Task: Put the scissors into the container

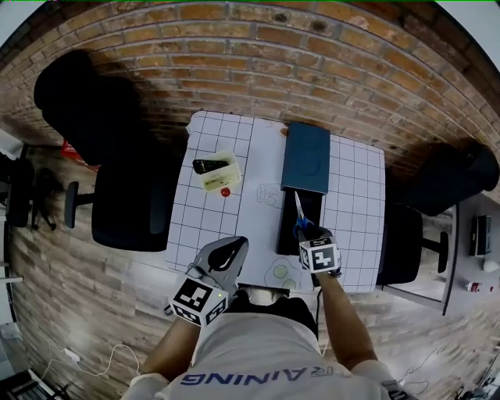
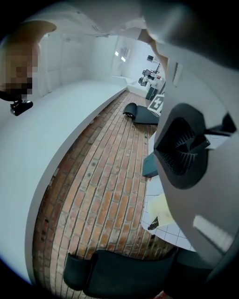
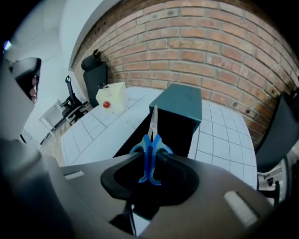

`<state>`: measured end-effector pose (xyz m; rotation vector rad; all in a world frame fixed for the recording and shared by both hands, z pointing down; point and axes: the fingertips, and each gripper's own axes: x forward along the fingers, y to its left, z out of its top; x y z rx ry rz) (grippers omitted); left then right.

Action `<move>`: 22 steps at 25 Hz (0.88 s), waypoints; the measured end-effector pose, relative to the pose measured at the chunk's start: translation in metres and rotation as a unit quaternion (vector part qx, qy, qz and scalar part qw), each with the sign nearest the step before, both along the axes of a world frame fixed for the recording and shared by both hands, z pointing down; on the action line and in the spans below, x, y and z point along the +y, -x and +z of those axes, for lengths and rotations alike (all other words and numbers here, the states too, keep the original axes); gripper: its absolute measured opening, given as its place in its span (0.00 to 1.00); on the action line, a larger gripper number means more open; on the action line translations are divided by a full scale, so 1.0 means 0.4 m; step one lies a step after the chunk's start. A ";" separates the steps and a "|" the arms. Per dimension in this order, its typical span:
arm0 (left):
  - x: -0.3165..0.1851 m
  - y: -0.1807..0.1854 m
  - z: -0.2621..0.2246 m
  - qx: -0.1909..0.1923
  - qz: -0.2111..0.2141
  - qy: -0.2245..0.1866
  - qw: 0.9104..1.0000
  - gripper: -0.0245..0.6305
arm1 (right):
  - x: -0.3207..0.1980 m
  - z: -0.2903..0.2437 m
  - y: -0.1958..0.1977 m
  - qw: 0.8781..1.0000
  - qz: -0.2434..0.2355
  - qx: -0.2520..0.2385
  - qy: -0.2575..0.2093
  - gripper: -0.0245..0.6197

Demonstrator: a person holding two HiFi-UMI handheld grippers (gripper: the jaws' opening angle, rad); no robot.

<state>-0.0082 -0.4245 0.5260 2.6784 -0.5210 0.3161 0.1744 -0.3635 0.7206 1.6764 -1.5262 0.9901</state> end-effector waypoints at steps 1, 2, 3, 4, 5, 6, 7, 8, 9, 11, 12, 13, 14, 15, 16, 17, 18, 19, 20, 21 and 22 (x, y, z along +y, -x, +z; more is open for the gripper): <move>-0.004 0.008 0.005 -0.003 -0.008 0.003 1.000 0.04 | -0.007 0.019 -0.001 1.000 -0.005 0.003 0.015 0.20; -0.008 0.017 0.007 -0.006 -0.016 0.004 1.000 0.04 | -0.015 0.036 -0.002 1.000 -0.009 0.003 0.027 0.20; -0.013 0.025 0.008 -0.008 -0.025 0.005 1.000 0.04 | -0.023 0.051 -0.003 0.999 -0.011 0.000 0.039 0.20; -0.018 0.033 0.008 -0.010 -0.034 0.006 0.999 0.04 | -0.028 0.065 -0.006 0.999 -0.012 -0.002 0.050 0.20; -0.022 0.040 0.008 -0.011 -0.041 0.006 0.999 0.04 | -0.031 0.074 -0.011 0.998 -0.014 0.001 0.062 0.20; -0.024 0.048 0.008 -0.012 -0.048 0.006 0.999 0.04 | -0.034 0.081 -0.017 0.997 -0.016 0.006 0.073 0.20; -0.026 0.056 0.009 -0.014 -0.055 0.007 0.998 0.04 | -0.036 0.088 -0.019 0.996 -0.017 0.010 0.082 0.20; -0.027 0.064 0.010 -0.015 -0.061 0.008 0.998 0.04 | -0.039 0.094 -0.019 0.996 -0.018 0.011 0.088 0.20; -0.027 0.071 0.010 -0.016 -0.066 0.008 0.998 0.04 | -0.042 0.100 -0.017 0.996 -0.019 0.010 0.092 0.20; -0.030 0.079 0.011 -0.015 -0.075 0.009 0.997 0.04 | -0.051 0.108 -0.017 0.995 -0.019 0.008 0.093 0.20; -0.031 0.082 0.011 -0.015 -0.079 0.009 0.997 0.04 | -0.057 0.110 -0.018 0.995 -0.019 0.007 0.093 0.20; -0.031 0.084 0.011 -0.014 -0.082 0.011 0.996 0.04 | -0.061 0.110 -0.019 0.996 -0.018 0.005 0.093 0.20; -0.031 0.085 0.011 -0.013 -0.085 0.013 0.996 0.04 | -0.063 0.108 -0.019 0.996 -0.019 0.002 0.092 0.20; -0.032 0.086 0.009 -0.012 -0.088 0.015 0.996 0.04 | -0.065 0.103 -0.018 0.996 -0.020 -0.003 0.089 0.20; -0.033 0.088 0.007 -0.011 -0.090 0.015 0.996 0.04 | -0.068 0.094 -0.016 0.996 -0.021 -0.009 0.084 0.23; -0.035 0.089 0.005 -0.011 -0.091 0.014 0.996 0.04 | -0.071 0.081 -0.016 0.997 -0.022 -0.015 0.076 0.27; -0.037 0.089 0.002 -0.009 -0.093 0.012 0.996 0.04 | -0.076 0.064 -0.017 0.997 -0.021 -0.020 0.066 0.28; -0.041 0.086 -0.001 -0.008 -0.094 0.011 0.995 0.04 | -0.080 0.043 -0.022 0.998 -0.018 -0.024 0.053 0.28; -0.044 0.082 -0.006 -0.005 -0.094 0.008 0.995 0.04 | -0.083 0.017 -0.028 0.999 -0.013 -0.027 0.038 0.28; -0.047 0.077 -0.012 -0.002 -0.094 0.005 0.996 0.04 | -0.084 -0.014 -0.036 0.999 -0.007 -0.028 0.021 0.28; -0.049 0.069 -0.020 0.001 -0.092 0.001 0.996 0.04 | -0.084 -0.048 -0.044 1.000 -0.003 -0.029 0.004 0.26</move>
